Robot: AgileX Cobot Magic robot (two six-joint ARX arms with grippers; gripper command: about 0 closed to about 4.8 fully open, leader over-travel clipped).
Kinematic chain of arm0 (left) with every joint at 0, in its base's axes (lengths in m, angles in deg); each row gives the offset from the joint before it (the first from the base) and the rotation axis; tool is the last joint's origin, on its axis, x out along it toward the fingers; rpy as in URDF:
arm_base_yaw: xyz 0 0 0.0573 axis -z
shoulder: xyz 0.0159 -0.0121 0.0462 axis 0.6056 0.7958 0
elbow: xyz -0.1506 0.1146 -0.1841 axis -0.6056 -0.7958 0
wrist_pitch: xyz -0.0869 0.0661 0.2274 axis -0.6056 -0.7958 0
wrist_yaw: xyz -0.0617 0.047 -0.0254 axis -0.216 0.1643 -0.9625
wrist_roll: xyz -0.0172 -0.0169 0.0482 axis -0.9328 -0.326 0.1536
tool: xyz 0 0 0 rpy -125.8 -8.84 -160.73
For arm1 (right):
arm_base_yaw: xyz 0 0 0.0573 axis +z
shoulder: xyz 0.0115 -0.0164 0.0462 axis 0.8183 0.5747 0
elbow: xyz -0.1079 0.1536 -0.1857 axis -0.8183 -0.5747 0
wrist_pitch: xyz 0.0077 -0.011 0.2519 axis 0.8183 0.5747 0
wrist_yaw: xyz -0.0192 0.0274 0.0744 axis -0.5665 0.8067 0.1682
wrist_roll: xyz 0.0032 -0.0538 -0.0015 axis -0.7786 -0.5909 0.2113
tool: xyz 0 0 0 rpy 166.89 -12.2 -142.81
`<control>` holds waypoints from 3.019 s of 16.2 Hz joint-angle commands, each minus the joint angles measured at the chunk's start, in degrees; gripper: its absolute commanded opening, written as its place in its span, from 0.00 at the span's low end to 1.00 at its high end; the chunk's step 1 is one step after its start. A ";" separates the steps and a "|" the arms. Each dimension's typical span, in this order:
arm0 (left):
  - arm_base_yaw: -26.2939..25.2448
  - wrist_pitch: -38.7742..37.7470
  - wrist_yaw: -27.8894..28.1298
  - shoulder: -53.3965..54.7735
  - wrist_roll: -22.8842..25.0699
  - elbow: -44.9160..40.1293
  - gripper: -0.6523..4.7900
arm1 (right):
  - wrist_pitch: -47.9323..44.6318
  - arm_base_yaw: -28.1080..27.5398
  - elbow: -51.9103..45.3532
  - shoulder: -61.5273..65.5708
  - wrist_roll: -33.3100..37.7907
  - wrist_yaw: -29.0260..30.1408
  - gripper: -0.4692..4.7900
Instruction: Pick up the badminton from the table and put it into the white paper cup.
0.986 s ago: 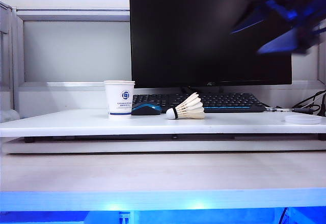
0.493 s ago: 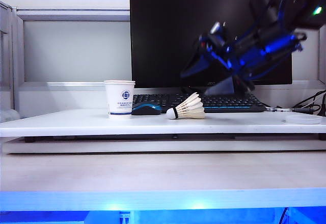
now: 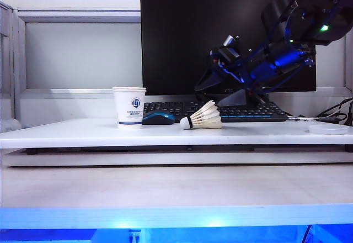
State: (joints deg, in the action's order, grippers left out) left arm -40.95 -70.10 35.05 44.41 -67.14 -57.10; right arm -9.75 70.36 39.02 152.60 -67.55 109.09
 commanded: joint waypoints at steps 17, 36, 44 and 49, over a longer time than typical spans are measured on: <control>-0.02 -1.20 0.87 0.02 0.50 0.02 0.16 | -1.29 1.99 0.37 0.00 3.52 1.73 0.53; -0.04 -1.22 1.40 0.02 1.49 0.00 0.16 | -6.88 3.96 8.33 3.15 8.41 7.19 0.07; -0.04 -1.22 1.79 0.02 1.55 0.00 0.16 | -0.35 10.40 16.83 3.32 5.81 0.31 0.07; -0.04 -1.22 1.79 0.02 1.55 0.00 0.16 | -1.22 12.07 18.36 5.46 5.86 -0.26 0.07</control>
State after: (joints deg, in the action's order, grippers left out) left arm -40.95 -70.19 36.93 44.41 -65.79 -57.10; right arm -10.01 82.40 56.35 157.60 -61.41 109.04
